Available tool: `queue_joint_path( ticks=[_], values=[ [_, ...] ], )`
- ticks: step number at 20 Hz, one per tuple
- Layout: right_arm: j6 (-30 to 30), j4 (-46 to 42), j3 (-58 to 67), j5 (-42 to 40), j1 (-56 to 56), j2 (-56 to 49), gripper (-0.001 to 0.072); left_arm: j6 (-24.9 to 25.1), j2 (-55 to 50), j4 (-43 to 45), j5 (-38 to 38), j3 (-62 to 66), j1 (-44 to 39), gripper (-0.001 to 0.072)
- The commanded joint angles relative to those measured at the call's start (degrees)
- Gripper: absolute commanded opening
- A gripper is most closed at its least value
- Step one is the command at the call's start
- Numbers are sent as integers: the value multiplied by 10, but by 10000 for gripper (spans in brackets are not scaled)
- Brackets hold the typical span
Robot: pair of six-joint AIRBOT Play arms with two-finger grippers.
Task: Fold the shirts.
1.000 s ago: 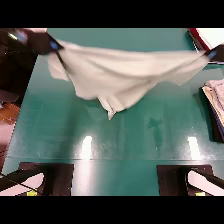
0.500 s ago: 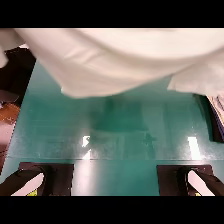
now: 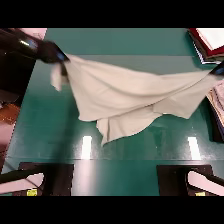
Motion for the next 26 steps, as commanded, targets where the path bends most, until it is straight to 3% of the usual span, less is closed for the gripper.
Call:
queue_joint_path(
  ticks=[1, 4, 8, 10, 14, 17, 22, 26],
  values=[
    [-24, 0, -120, -78, 25, -86, 15, 13, -148, -3, 16, -49, 0, 24],
    [-24, 4, -161, -199, 30, -147, 15, 13, -222, -4, 137, -49, 0, 24],
    [-23, 5, -160, -269, 30, -187, 15, 14, -232, -3, 243, -43, 0, 29],
    [-24, 5, -160, -273, 30, -186, 15, 14, -231, 1, 235, -28, 1, 531],
    [-24, 4, -160, -265, 23, -172, 15, 14, -224, 2, 99, 42, 43, 537],
    [-28, 4, -160, -258, 21, -150, 15, 11, -175, 21, 52, 28, 94, 537],
    [-28, 4, -160, -254, 21, -128, 15, 24, -68, 35, 53, -191, 125, 538],
    [-28, 5, -160, -240, 22, -129, 15, 95, -16, -52, 117, -411, 125, 538]
  ],
)
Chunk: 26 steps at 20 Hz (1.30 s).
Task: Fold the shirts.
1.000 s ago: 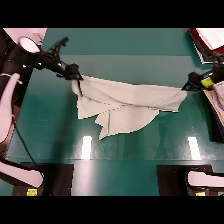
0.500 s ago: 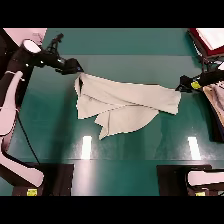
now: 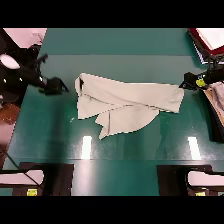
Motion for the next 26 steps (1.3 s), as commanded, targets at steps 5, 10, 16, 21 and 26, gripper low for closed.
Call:
queue_joint_path(
  ticks=[5, 10, 16, 21, 26],
  values=[
    [0, 1, 0, 14, 1, 3, 15, 110, 36, -153, 114, -273, 5, 537],
    [0, 1, 0, 19, 0, 3, 15, 103, 36, -158, 169, -286, -62, 537],
    [-15, -2, 0, 44, -1, 3, 15, 52, 37, -162, 203, -265, -88, 113],
    [-19, -5, -1, 49, -1, 3, 17, 57, 37, -155, 134, -167, -88, 23],
    [-51, -5, -1, 99, -1, -21, 367, 57, 37, -154, 89, -110, -88, 24]
  ],
)
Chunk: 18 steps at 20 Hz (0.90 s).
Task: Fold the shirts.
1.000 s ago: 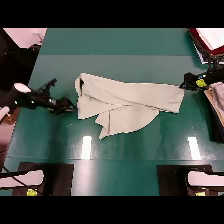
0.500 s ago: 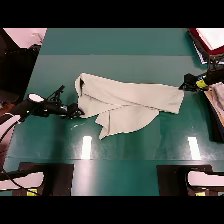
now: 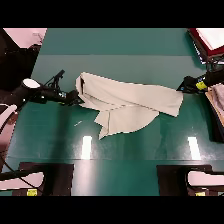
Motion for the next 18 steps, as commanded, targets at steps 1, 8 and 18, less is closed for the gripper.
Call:
queue_joint_path(
  ticks=[1, 8, 18],
  values=[
    [-29, -1, 0, 42, -1, -19, 367, 0, 0, 0, -38, 28, -1, 24],
    [-49, 21, 0, 64, -96, -48, 369, 0, 0, 16, -74, 28, -1, 24],
    [-111, 50, -16, 72, -65, -83, 109, -1, 0, 16, -80, 28, 0, 24]
  ],
)
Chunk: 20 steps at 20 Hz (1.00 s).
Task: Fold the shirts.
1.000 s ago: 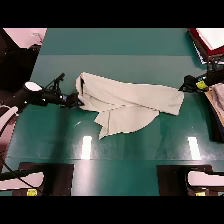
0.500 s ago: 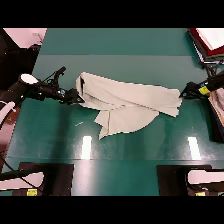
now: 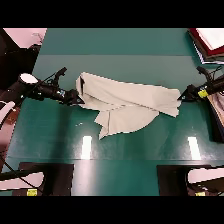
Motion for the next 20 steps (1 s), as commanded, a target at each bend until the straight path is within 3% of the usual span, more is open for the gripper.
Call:
queue_joint_path(
  ticks=[1, 5, 8, 14, 18, 20],
  values=[
    [-11, -37, -6, 4, 12, -2, 15, 0, 0, 0, -11, 1, 0, 23],
    [-11, -35, -2, -10, 8, 60, 16, -8, 40, 5, -7, 22, 7, 23],
    [9, 29, 59, -25, -2, 137, 16, -21, 109, 7, -13, 108, 28, 23],
    [30, 80, 261, -146, -6, 292, 16, -34, 230, 22, -5, 418, 56, 24],
    [30, 50, 351, -212, -6, 384, 16, -59, 243, 24, 14, 637, 56, 24],
    [32, 12, 393, -216, -6, 417, 16, -81, 252, 22, 39, 682, 56, 24]
  ],
)
